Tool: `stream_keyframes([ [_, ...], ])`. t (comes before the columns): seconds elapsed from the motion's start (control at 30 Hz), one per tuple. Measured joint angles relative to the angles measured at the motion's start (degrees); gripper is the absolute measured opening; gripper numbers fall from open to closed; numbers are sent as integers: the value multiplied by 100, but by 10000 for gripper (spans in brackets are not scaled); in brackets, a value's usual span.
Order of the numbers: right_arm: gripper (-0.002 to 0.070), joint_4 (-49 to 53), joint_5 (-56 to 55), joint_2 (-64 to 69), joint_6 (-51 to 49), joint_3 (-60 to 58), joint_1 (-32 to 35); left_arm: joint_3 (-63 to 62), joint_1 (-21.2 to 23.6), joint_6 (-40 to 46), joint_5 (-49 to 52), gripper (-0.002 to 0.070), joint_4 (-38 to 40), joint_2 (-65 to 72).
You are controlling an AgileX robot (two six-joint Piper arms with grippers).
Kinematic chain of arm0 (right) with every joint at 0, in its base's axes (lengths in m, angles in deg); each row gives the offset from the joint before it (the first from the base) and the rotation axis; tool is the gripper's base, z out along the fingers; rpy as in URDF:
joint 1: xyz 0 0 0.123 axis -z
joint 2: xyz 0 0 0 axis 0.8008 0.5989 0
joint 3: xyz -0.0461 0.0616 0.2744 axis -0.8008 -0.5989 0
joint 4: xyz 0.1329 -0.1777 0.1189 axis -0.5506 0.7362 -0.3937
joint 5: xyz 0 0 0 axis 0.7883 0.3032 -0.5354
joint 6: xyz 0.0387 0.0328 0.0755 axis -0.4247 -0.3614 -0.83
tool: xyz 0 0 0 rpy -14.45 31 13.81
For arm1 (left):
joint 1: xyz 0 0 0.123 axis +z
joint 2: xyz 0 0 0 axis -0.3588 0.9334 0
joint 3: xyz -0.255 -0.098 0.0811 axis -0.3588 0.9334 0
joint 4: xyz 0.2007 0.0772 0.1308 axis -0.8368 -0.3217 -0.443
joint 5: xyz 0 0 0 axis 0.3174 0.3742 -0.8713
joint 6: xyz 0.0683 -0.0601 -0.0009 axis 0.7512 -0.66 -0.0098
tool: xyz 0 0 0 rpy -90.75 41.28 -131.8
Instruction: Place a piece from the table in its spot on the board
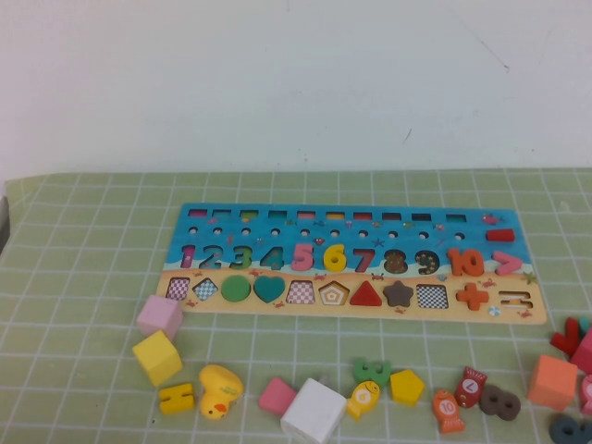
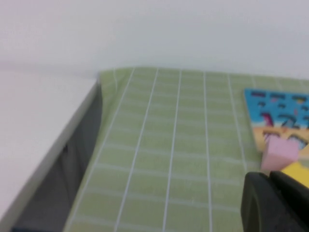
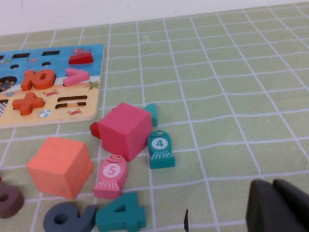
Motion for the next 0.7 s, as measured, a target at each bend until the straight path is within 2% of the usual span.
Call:
stream_keyframes([
  [0.27, -3, 0, 0, 0, 0, 0, 0, 1043, 78, 0, -113, -2, 111, 0],
  [0.4, -3, 0, 0, 0, 0, 0, 0, 1318, 78, 0, -787, -2, 153, 0],
  [0.5, -3, 0, 0, 0, 0, 0, 0, 1341, 58, 0, -844, -2, 174, 0],
  [0.7, -3, 0, 0, 0, 0, 0, 0, 1341, -225, 758, -844, -2, 219, 0],
])
